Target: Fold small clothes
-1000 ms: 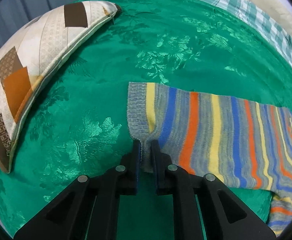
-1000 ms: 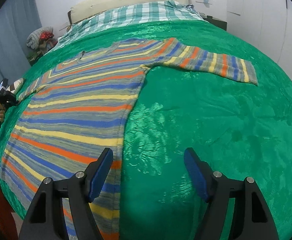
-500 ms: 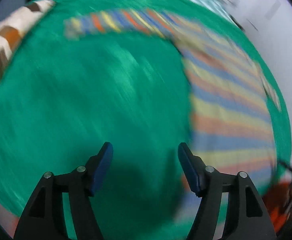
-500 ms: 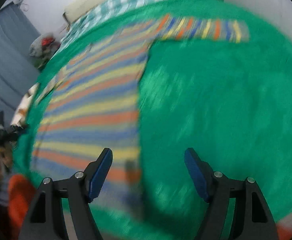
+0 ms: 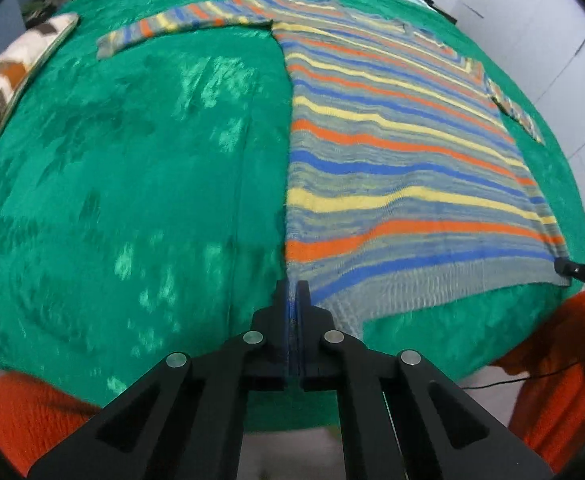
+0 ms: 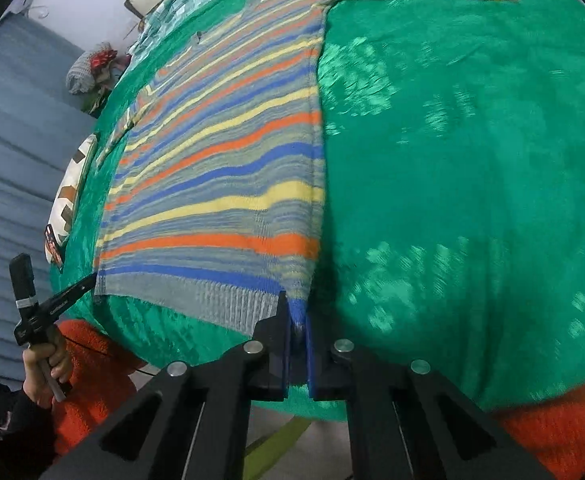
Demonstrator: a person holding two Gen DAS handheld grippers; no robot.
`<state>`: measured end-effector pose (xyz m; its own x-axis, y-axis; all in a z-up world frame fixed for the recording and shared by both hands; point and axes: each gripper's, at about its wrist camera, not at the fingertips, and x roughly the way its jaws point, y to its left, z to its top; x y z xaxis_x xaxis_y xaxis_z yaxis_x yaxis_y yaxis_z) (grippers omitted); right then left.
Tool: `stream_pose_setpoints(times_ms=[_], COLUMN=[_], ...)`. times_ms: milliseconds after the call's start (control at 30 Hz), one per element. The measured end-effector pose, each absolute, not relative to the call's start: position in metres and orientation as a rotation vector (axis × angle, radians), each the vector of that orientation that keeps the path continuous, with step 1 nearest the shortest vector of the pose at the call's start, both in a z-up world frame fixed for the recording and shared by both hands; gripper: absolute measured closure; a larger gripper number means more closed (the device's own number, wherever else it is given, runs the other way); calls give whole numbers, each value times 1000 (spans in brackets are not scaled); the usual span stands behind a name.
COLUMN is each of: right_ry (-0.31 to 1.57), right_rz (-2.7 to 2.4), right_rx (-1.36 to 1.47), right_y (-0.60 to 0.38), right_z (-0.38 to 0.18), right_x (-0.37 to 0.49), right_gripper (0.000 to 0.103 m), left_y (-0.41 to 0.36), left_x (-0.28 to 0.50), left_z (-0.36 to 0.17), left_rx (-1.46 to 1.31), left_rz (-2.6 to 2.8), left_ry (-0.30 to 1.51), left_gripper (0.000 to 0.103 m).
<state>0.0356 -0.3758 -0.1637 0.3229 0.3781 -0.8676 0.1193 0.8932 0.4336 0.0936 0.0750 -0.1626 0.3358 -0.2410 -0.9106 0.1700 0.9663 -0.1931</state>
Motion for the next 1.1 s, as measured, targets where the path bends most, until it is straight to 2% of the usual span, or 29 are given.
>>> stream_pose_setpoints(times_ms=[133, 400, 500, 533, 600, 633, 667, 733, 867, 1000, 1100], right_ry=[1280, 1281, 1265, 1258, 1234, 1218, 1191, 1093, 944, 920, 921], right_rz=[135, 114, 105, 102, 105, 94, 73, 7, -72, -111, -124], right_rx=[434, 386, 401, 395, 388, 375, 356, 303, 263, 262, 285], right_y=[-374, -366, -369, -370, -372, -370, -370, -372, -377, -380, -383], right_z=[-174, -185, -185, -184, -179, -174, -168, -149, -123, -122, -125], right_x=[37, 44, 41, 39, 34, 31, 26, 16, 6, 6, 8], right_gripper=[98, 98, 98, 96, 81, 60, 38, 33, 32, 32, 32], left_y=[69, 60, 58, 61, 66, 68, 71, 78, 86, 94, 102], left_x=[98, 100, 94, 89, 81, 79, 77, 76, 104, 157, 215], left_z=[-182, -179, -177, -173, -160, -152, -142, -125, -121, -125, -138], left_rx=[-44, -14, 3, 10, 24, 24, 28, 41, 52, 17, -28], left_rz=[-234, -218, -202, -195, -152, -129, -90, -48, -19, -25, -3], left_ry=[1229, 1208, 1165, 1145, 1094, 1058, 994, 895, 886, 851, 890], left_gripper=[102, 103, 97, 93, 57, 24, 7, 5, 5, 5, 5])
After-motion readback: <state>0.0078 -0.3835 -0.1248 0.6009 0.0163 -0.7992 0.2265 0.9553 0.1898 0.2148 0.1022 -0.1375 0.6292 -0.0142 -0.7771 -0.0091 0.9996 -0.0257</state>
